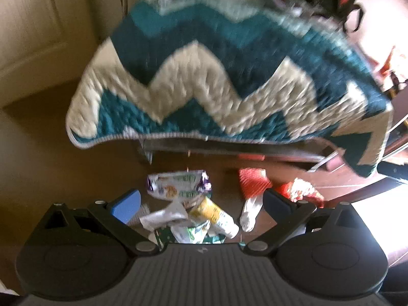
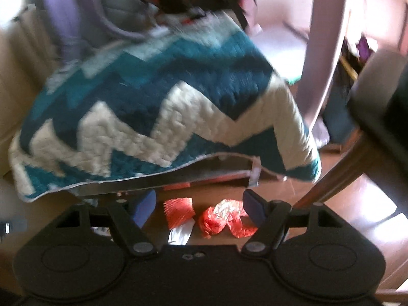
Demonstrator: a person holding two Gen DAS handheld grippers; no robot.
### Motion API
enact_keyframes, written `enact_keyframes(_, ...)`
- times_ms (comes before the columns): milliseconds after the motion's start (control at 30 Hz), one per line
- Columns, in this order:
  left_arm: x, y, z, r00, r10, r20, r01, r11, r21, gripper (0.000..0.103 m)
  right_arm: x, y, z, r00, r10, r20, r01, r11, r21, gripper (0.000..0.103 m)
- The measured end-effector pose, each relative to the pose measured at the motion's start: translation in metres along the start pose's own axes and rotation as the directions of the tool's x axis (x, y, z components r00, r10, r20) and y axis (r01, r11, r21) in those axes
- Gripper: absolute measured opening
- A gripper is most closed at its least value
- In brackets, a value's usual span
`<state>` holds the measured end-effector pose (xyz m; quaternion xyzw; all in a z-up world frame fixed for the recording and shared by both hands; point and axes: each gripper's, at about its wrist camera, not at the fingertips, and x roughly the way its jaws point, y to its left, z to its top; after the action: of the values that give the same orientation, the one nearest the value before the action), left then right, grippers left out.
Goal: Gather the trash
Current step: 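Lower the left tool toward the white plastic bags while the right tool lowers toward the red bag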
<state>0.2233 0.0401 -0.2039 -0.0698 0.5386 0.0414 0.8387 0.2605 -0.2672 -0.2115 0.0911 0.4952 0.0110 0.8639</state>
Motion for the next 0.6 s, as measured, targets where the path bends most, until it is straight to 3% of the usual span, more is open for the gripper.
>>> enact_keyframes(133, 0.045, 0.002, 0.001, 0.991, 0.017, -0.132, -0.016, 1.0, 0.004, 0.103, 0.065, -0.011, 0.003, 0.995, -0.038, -0.092, 0.047, 0.994, 0.095, 0.075)
enact_keyframes(200, 0.068, 0.007, -0.001, 0.972, 0.024, -0.234, -0.022, 1.0, 0.01, 0.103, 0.102, -0.016, 0.001, 0.985, -0.04, -0.167, 0.065, 0.987, 0.147, 0.075)
enact_keyframes(333, 0.106, 0.015, -0.007, 0.943, 0.041, -0.332, -0.042, 0.999, 0.006, 0.103, 0.164, -0.02, -0.011, 0.968, -0.024, -0.251, 0.076, 0.977, 0.201, 0.075)
enact_keyframes(433, 0.132, 0.012, -0.016, 0.931, 0.063, -0.359, -0.062, 0.998, 0.014, 0.103, 0.201, -0.019, -0.023, 0.961, -0.011, -0.278, 0.069, 0.978, 0.199, 0.075)
enact_keyframes(600, 0.166, 0.007, -0.026, 0.941, 0.049, -0.336, -0.054, 0.998, -0.008, 0.102, 0.246, -0.015, -0.036, 0.948, -0.014, -0.319, 0.078, 0.979, 0.187, 0.075)
